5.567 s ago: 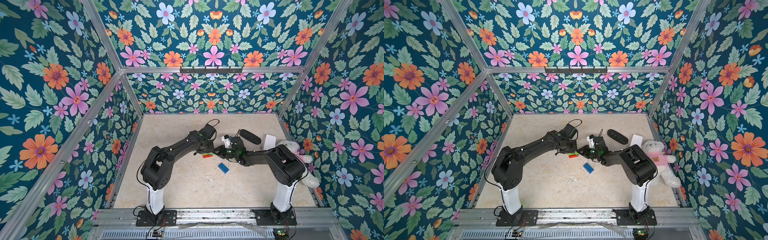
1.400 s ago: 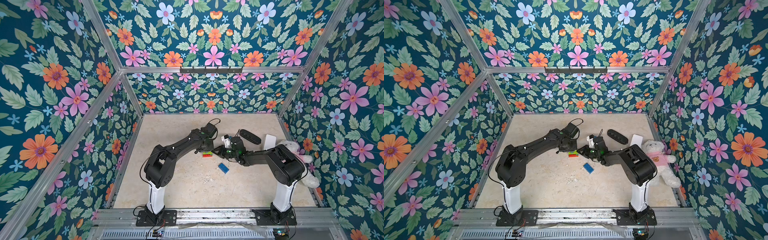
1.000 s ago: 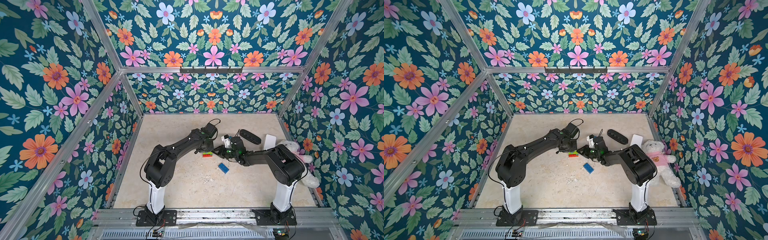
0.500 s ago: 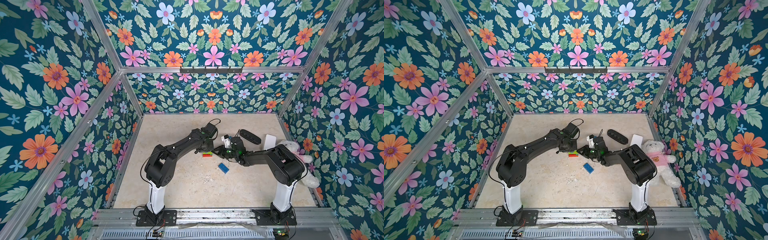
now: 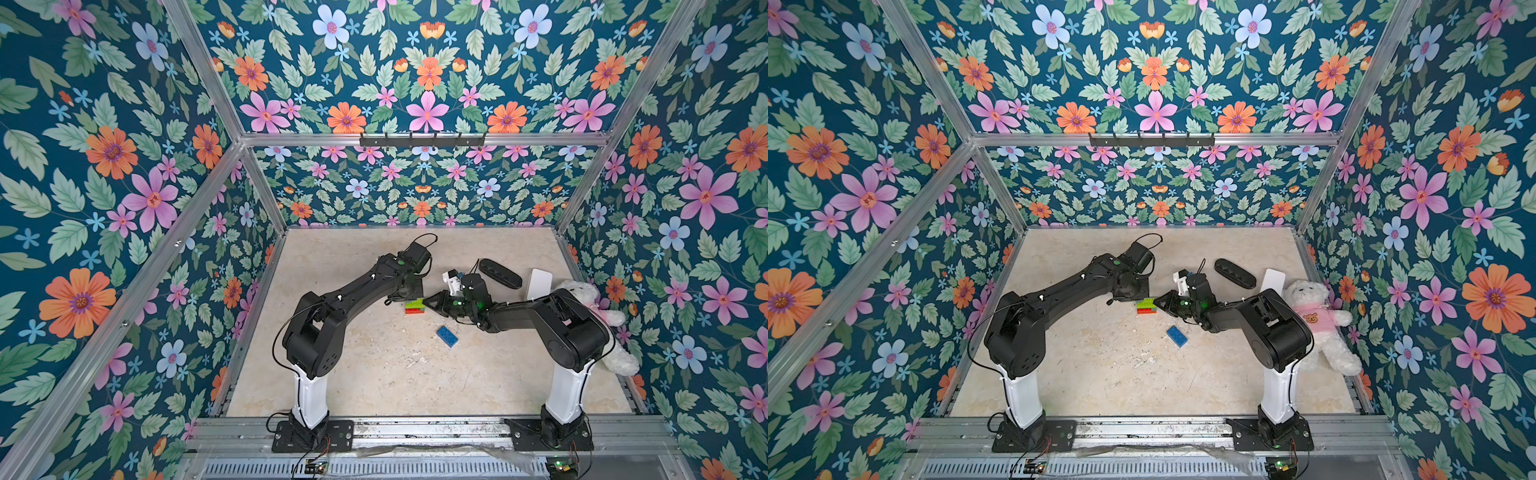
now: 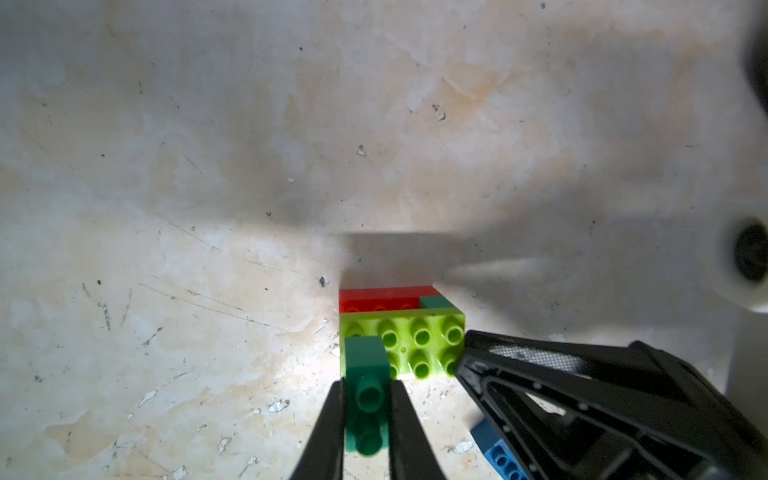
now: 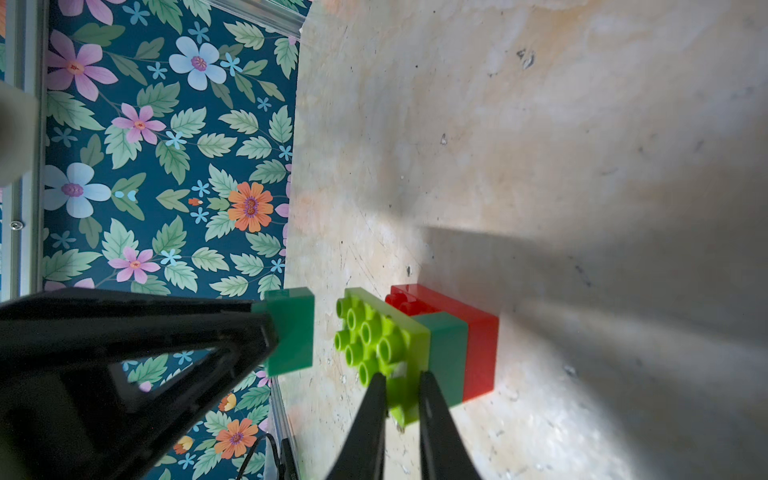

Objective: Assemble the number 5 with lego
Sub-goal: Assemble the lego brick with the lego brick.

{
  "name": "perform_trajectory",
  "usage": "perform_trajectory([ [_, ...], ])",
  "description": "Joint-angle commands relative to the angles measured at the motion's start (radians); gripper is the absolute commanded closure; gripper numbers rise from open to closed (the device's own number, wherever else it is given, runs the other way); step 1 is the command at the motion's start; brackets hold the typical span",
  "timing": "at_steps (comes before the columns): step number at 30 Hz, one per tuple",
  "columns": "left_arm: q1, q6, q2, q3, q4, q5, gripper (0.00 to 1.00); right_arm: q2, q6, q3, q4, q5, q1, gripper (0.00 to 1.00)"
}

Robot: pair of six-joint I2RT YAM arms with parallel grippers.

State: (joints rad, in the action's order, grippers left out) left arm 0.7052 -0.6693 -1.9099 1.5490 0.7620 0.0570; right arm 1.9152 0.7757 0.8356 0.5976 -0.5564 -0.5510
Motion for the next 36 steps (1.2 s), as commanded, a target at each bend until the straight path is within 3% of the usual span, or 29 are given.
perform_trajectory([
  [1,0.0,0.011,0.003,-0.007,0.008,0.01,0.98,0.021,-0.007,-0.013,-0.228,0.058,-0.002,0.83],
  [36,-0.015,0.002,-0.037,-0.035,-0.034,-0.029,0.99,0.013,-0.006,-0.013,-0.228,0.056,-0.001,0.83],
])
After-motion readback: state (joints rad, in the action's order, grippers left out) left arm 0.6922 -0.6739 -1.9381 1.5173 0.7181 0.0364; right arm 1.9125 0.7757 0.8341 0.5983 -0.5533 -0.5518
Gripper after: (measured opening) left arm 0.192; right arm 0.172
